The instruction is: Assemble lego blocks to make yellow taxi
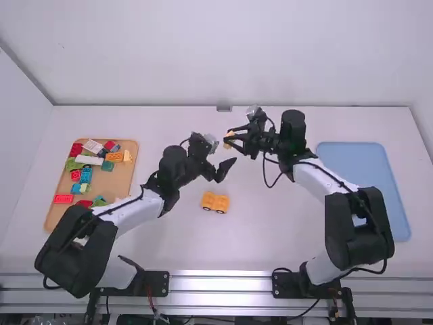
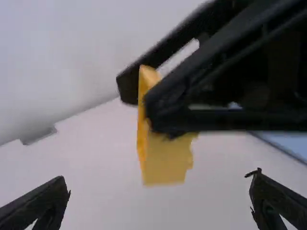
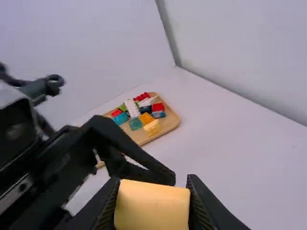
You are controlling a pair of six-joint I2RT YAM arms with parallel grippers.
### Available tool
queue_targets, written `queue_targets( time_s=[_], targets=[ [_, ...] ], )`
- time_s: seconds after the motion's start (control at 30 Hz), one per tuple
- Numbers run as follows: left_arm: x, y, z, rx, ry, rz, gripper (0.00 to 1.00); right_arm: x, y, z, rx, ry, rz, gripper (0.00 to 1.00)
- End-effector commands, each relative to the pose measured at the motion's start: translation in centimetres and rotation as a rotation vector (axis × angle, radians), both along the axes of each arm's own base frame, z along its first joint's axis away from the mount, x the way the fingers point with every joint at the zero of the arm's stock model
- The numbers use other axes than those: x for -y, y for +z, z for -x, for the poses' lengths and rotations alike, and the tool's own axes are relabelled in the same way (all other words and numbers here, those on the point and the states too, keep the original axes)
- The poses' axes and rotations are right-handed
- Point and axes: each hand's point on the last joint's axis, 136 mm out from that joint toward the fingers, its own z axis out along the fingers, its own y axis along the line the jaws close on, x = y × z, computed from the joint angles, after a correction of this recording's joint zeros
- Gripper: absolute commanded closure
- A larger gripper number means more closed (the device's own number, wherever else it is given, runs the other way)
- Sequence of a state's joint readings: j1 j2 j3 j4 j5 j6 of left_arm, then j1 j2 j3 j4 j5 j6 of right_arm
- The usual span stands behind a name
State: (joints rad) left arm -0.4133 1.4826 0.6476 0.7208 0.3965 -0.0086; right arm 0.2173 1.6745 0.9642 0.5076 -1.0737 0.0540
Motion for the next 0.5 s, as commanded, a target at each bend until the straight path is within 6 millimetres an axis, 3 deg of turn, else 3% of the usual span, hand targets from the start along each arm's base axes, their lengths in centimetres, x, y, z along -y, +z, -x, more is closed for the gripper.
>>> queue_targets(
  time_s=[0.0,0.17,0.3,0.37,0.47],
  targets=[
    [0.8,4.4,2.1,0.068,-0.277,0.074,0.01,0.3,3.0,1.6,0.140,0.183,-0.043,0.95],
    [0.2,5.6,4.6,0.051,-0.579,0.126,0.01,0.4,3.9,3.1,0.225,0.297,-0.054,0.95],
    [0.8,5.2,5.2,0.064,-0.666,0.135,0.01,0.0,4.1,4.0,0.235,0.342,-0.071,0.95],
    [0.9,4.9,5.0,0.058,-0.658,0.133,0.01,0.0,3.9,3.7,0.231,0.325,-0.060,0.95],
    [0.3,4.8,4.5,0.056,-0.640,0.132,0.01,0.8,2.6,1.6,0.153,0.198,0.003,0.95]
  ],
)
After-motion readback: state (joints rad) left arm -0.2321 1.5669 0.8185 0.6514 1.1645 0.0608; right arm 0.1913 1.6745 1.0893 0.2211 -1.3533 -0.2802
